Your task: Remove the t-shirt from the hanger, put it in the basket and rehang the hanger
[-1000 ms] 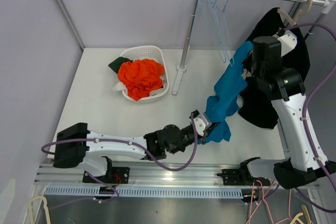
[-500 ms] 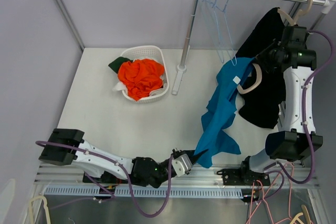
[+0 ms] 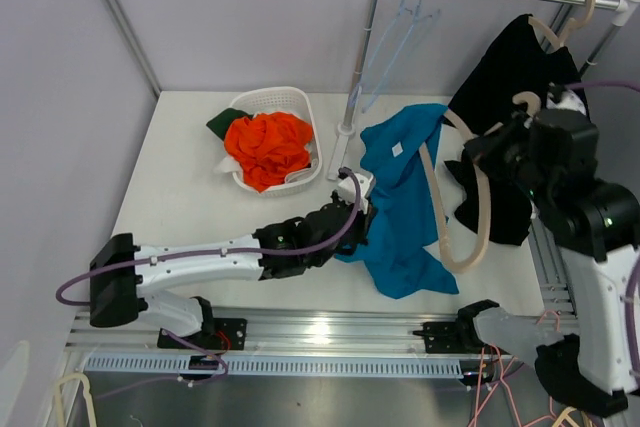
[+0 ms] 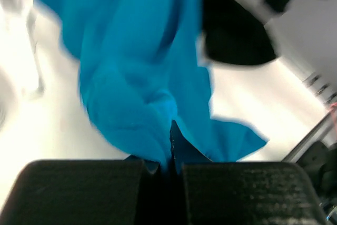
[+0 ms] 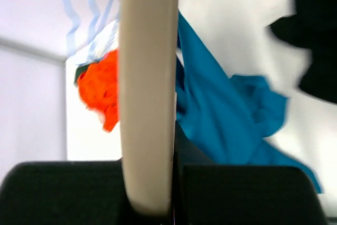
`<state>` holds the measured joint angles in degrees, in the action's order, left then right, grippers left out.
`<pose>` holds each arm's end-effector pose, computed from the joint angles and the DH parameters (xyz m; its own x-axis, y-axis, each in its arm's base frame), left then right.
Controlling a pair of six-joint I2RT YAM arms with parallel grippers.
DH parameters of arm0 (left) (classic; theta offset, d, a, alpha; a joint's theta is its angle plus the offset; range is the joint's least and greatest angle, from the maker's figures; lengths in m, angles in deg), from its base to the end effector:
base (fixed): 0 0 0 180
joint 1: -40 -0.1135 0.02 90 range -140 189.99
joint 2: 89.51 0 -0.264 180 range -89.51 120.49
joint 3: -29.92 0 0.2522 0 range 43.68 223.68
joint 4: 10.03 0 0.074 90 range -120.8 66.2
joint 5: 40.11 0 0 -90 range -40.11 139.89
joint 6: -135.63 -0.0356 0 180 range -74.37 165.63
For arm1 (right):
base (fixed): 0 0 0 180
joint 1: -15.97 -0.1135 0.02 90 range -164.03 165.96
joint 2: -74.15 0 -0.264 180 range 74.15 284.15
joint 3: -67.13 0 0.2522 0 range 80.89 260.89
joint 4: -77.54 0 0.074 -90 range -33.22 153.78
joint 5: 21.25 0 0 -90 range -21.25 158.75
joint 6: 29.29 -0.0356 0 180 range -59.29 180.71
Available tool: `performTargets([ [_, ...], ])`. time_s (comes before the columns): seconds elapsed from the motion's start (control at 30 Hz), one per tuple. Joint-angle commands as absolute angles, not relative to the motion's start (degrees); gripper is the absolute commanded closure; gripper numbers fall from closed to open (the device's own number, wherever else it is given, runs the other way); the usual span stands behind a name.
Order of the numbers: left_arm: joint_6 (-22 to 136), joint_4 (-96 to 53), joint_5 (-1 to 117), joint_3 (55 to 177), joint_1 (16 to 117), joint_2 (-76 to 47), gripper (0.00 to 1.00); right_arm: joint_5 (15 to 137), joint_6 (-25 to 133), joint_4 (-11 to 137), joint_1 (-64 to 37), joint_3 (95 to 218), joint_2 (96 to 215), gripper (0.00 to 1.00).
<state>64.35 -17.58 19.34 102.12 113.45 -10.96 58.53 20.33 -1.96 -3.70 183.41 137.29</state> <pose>0.1085 -0.3014 0.3192 -0.2846 -0.0124 -0.9586 0.6268 0.7542 -0.1959 0.1431 0.0444 0.5024 -0.4361 0.5212 -0.7336 0.1326 0.8435 0.5205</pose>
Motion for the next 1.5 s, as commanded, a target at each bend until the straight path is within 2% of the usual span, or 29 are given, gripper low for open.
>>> performTargets([
  [0.0, 77.7, -38.1, 20.8, 104.68, 110.93, -11.63, 0.99, 45.65, 22.47, -2.85, -3.9, 179.43, 134.72, 1.0],
  [0.13, 79.12, -45.05, 20.44, 105.99, 107.5, -21.88, 0.99, 41.25, 27.31, 4.42, -3.9, 173.36, 131.37, 1.0],
  [0.27, 75.62, -54.0, 22.02, 113.1, 100.85, -27.8, 0.99, 40.18, 29.59, 7.78, -2.85, 172.65, 132.51, 1.0],
  [0.4, 71.04, -60.87, 21.33, 128.72, 92.22, -24.84, 0.99, 67.54, 27.32, 7.09, 9.06, 178.09, 135.93, 1.0],
  [0.43, 70.34, -61.67, 21.5, 131.37, 90.81, -24.12, 0.99, 78.49, 25.66, 7.7, 10.41, 178.53, 135.94, 1.0],
  [0.63, 68.05, -65.1, 26.41, 138.5, 78.94, -20.61, 0.99, 91.94, 24.94, 4.11, 14.46, 179.85, 135.5, 1.0],
  [0.67, 66.91, -65.45, 26.68, 140.52, 76.49, -19.73, 0.99, 98.05, 24.51, 4.27, 15.43, 179.33, 135.41, 1.0],
  [0.8, 65.23, -65.02, 26.86, 145.54, 71.99, -15.25, 0.99, 112.91, 18.72, 7.87, 18.07, 176.61, 134.54, 1.0],
  [0.9, 65.85, -64.49, 28.62, 146.51, 70.14, -11.91, 1.0, 116.9, 15.37, 10.42, 18.07, 176.86, 133.57, 1.0],
  [0.97, 66.37, -65.02, 29.93, 147.91, 69.18, -9.54, 1.0, 115.26, 16.85, 7.98, 18.16, 178.53, 133.57, 1.0],
  [1.07, 65.76, -65.71, 33.18, 153.69, 68.74, -7.43, 0.99, 101.66, 24.31, 0.33, 18.08, 184.42, 134.53, 1.0],
  [1.2, 64.18, -70.72, 36.95, 170.82, 68.56, -1.55, 0.99, 87.85, 28.8, -2.84, 18.07, 185.74, 135.93, 1.0],
  [1.23, 63.48, -72.64, 38.01, 182.08, 68.65, 0.12, 0.99, 86.08, 29.59, -2.67, 18.07, 184.87, 136.11, 1.0],
  [1.33, 63.74, -69.45, 41.87, 191.22, 67.95, 3.22, 0.99, 80.89, 31.0, -0.83, 18.08, 183.46, 136.99, 1.0],
  [1.47, 64.26, -53.53, 44.7, 181.34, 66.45, -3.45, 0.99, 75.36, 32.23, -0.12, 18.07, 184.33, 138.92, 1.0],
])
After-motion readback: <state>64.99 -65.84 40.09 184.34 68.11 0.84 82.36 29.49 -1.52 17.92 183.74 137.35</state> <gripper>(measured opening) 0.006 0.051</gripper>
